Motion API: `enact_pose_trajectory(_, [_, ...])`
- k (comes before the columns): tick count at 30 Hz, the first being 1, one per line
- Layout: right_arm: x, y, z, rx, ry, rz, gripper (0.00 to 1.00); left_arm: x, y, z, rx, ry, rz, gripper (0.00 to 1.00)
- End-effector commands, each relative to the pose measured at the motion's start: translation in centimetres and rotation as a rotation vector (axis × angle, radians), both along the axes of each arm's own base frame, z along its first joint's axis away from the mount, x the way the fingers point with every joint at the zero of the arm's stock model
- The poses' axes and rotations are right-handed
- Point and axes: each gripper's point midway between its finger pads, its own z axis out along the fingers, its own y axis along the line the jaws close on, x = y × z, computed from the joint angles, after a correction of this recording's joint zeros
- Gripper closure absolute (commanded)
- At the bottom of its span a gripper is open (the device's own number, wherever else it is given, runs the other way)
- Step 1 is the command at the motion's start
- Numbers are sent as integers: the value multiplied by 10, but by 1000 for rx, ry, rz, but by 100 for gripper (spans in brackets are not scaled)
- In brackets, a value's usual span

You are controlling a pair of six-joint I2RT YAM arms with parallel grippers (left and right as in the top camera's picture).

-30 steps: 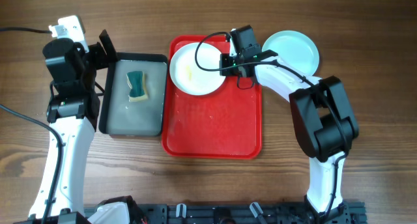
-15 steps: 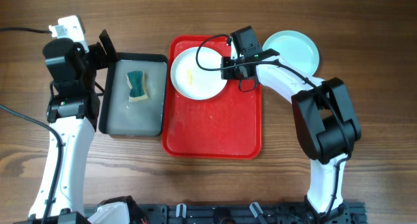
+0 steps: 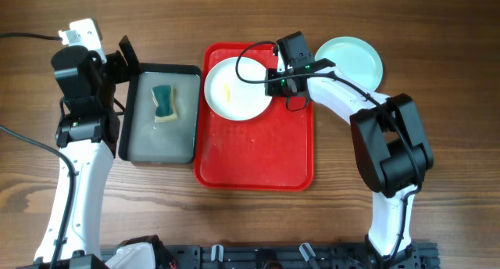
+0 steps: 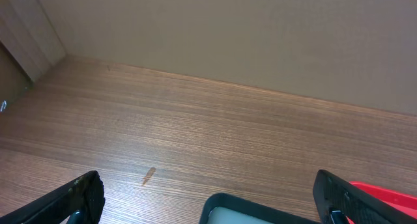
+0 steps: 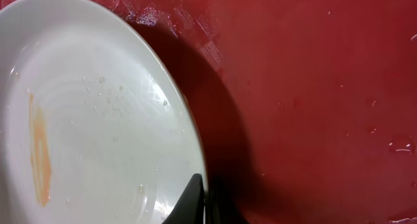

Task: Clean dirty plates on tray and stack at the side
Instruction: 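Drag the white plate toward the red tray center with the right gripper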

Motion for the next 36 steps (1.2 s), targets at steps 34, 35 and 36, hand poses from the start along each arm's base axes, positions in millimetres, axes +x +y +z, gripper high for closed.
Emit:
enact_pose_trajectory(34, [-86,-35,5,-138,312,-3,96,0,5,8,-2,-20,19,0])
enact_pose_trajectory(35, [-85,-37,5,-152,307,-7,96,0,5,8,-2,-20,19,0])
enact_pose_trajectory(36, [-83,-41,4,-172,296,-10,96,0,5,8,-2,-20,19,0])
